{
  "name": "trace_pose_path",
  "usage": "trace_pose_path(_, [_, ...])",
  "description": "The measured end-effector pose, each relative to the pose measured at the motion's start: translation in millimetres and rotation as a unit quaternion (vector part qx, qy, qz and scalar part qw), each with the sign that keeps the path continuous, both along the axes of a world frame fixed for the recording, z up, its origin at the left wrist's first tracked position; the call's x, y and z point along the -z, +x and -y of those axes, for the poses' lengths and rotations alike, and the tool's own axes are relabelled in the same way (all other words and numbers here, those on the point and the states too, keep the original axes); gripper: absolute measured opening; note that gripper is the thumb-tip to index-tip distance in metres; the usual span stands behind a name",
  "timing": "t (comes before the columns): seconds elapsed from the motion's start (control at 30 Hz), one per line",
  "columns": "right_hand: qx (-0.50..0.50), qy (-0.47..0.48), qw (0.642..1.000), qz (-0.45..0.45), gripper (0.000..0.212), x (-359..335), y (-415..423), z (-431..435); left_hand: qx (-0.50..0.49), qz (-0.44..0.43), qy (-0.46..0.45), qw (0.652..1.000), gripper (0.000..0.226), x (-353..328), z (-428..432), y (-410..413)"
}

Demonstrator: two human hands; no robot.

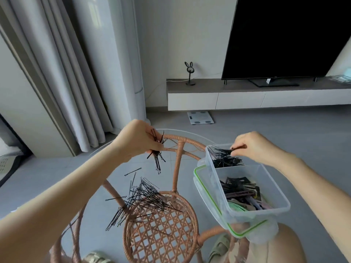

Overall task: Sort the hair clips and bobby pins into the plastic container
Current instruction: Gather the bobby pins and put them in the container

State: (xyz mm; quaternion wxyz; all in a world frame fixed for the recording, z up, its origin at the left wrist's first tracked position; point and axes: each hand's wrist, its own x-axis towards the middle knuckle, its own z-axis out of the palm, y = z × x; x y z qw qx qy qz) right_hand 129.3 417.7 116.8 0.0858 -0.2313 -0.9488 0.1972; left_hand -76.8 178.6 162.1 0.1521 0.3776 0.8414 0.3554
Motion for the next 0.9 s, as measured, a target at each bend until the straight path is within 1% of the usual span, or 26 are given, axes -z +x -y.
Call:
trace_pose_path(0.1, [-0.002,-0.031,0.999,0.044,0.016,16.1,-4.8,-5.5,0.042,-0.006,0.014,0.999,0.013,-9.0,-34.7,16.1])
trace_pose_path(0.2, [0.002,-0.066,0.997,0.042,0.027,25.8,-1.9,-10.4,0.095,-0.028,0.039,0.994,0.014,-12.3,-75.8,41.1])
trace_pose_path(0.27, [0.021,-0.059,0.998,0.008,0.026,26.9,4.5,-12.7,0.135,-0.059,0.054,0.988,0.014,-10.8,-99.8,56.8])
trace_pose_path(0.33, [0.051,-0.048,0.996,-0.055,0.021,26.7,14.2,-16.0,0.172,-0.096,0.059,0.979,0.015,-6.5,-125.0,70.3])
trace_pose_path(0.4, [0.075,-0.058,0.987,-0.127,0.018,26.2,23.9,-15.1,0.206,-0.132,0.055,0.968,0.017,0.1,-144.7,80.2])
trace_pose_path(0.47, [0.098,-0.084,0.976,-0.178,0.015,25.4,34.1,-14.3,0.243,-0.169,0.041,0.954,0.019,8.8,-160.0,88.0])
trace_pose_path(0.53, [0.108,-0.094,0.97,-0.195,0.013,25.3,42.7,-14.0,0.281,-0.192,0.016,0.94,0.02,20.3,-170.0,93.4])
trace_pose_path(0.67, [0.099,-0.065,0.977,-0.178,0.014,26.3,47.9,-11.4,0.329,-0.231,-0.065,0.913,0.019,41.7,-178.2,95.0])
trace_pose_path(0.73, [0.093,-0.042,0.98,-0.172,0.015,25.7,47.3,-9.6,0.348,-0.232,-0.128,0.899,0.027,49.6,-178.9,93.6])
trace_pose_path(0.8, [0.089,-0.032,0.981,-0.169,0.016,25.2,46.3,-7.8,0.359,-0.203,-0.169,0.895,0.038,53.8,-178.2,91.7])
trace_pose_path(0.9, [0.063,-0.048,0.986,-0.145,0.013,26.0,43.6,-0.8,0.357,-0.123,-0.165,0.911,0.046,49.3,-175.6,88.0])
